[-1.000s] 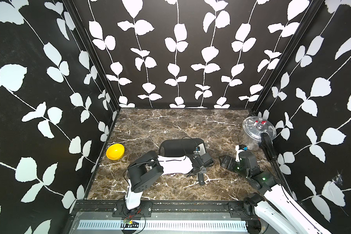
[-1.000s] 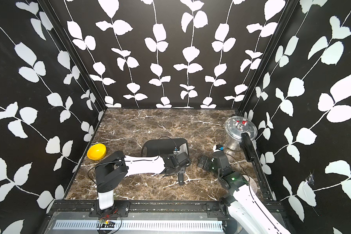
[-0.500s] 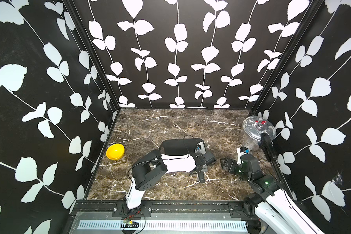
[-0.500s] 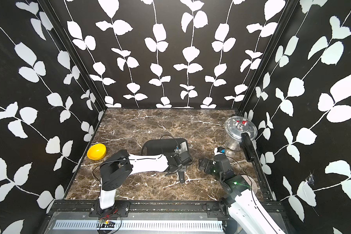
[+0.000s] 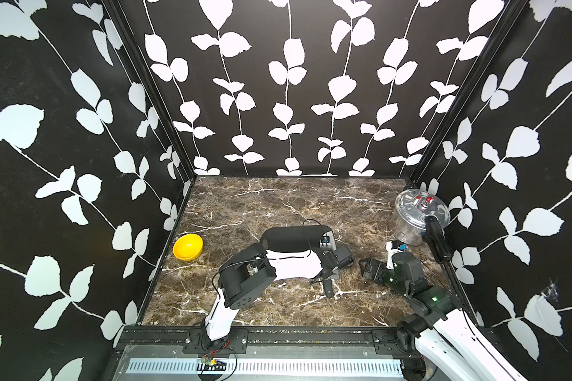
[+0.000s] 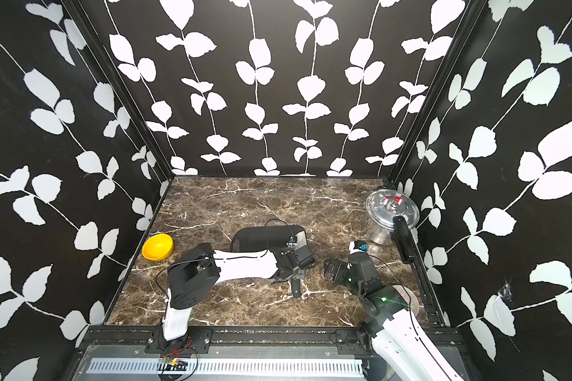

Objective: Align the knife with the edge of the cutting board
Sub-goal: Place the knife at the edge of the cutting board.

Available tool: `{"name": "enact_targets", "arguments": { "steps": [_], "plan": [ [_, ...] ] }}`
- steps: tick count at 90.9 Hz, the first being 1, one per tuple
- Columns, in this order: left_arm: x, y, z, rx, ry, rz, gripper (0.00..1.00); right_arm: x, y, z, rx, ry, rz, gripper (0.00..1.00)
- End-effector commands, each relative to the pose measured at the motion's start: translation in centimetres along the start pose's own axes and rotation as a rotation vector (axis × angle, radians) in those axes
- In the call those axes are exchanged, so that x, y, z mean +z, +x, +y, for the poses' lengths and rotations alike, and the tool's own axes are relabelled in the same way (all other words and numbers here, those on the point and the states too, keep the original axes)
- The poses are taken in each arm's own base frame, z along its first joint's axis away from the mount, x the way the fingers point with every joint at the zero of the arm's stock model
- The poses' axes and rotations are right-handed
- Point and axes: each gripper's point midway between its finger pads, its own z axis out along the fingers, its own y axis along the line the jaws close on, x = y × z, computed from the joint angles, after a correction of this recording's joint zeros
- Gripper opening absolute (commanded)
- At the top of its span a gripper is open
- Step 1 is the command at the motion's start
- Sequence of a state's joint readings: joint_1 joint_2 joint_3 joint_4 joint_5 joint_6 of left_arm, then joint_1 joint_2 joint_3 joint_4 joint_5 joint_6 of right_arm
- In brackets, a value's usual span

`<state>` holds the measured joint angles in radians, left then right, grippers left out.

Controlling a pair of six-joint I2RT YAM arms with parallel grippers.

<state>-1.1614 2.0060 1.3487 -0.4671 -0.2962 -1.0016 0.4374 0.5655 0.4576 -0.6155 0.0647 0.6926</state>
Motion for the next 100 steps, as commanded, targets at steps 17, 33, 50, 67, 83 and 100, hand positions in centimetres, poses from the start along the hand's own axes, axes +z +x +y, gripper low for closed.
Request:
{"name": "enact_targets", "arguments": {
  "steps": [17,33,50,67,83,100],
  "plan": [
    [-0.1,-0.3,0.1,-0.004,-0.043,0.026,0.12,0.2,-0.2,0.0,0.005,-0.007,-0.011,0.99],
    [0.0,-0.3,0.4,-0.030,-0.062,0.041,0.16,0.3,-0.2,0.1,0.005,-0.008,-0.007,0.99],
    [0.1,-0.4,0.2,-0.033,-0.051,0.042,0.19,0.4,-0.3,0.3,0.005,-0.013,-0.006,0.99],
    [0.2,-0.7,0.3,-0.030,-0.049,0.047,0.18,0.6,-0.3,0.4,0.006,-0.014,0.000,0.99],
    [0.3,-1.1,0.2,-0.024,-0.044,0.049,0.19,0.7,-0.2,0.4,0.009,-0.015,0.002,0.99],
    [0.4,-1.1,0.0,-0.007,-0.051,0.058,0.19,0.8,-0.1,0.4,0.012,-0.014,0.006,0.99]
  ]
}}
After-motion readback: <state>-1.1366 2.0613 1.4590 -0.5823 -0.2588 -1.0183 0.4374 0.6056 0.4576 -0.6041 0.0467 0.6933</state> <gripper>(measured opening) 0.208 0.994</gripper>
